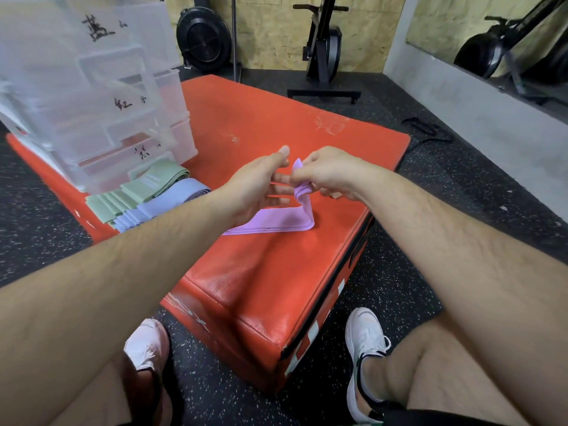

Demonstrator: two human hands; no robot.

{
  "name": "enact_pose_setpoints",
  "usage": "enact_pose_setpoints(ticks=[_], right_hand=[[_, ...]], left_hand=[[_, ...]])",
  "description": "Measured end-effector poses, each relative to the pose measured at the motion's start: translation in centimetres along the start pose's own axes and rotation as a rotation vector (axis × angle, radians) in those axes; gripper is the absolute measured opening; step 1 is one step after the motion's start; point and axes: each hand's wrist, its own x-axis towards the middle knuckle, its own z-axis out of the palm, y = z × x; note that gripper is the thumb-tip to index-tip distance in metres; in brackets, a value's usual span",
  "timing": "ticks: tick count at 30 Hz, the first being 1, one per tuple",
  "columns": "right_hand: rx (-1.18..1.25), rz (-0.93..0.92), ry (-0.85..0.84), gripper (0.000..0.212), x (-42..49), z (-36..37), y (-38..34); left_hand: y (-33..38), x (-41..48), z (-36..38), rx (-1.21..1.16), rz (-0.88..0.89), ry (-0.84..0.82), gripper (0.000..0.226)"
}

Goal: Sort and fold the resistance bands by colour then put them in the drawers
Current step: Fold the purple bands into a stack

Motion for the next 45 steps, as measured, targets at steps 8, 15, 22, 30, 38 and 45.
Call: enact_pose_setpoints(ticks=[8,15,22,30,38,45], right_hand=[[0.066,-0.135,-0.218,0.036,-0.1,1.5,-1.1],[-0.316,-0.240,-0.080,0.027,2.7,3.1,2.4],[-0.478,-0.190,-0.069,0.028,3.4,4.6,4.3],[-0.373,-0.041,-0.064,0.027,3.2,5.3,3.5],[-0.255,-0.189,-0.067,0.016,2.3,5.3,4.1],[-0.311,-0.348,-0.032,0.022,0.9,4.8,5.0]], left_hand=[[-0.5,-0.4,-3.5,0.204,0.011,0.163,0.024],[-2.0,-0.1,-5.5,0.500,0.029,0.344,0.017],[-3.5,0.0,-7.3,0.871,0.108,0.398,0.024],[-5.3,-0.4,-7.5,1.441,0.214,0.298,0.030],[-5.2,-0.6,-6.1,1.324,0.169,-0.010,0.059],[-5.4,-0.4,-6.5,1.418,0.289,-0.030,0.024]])
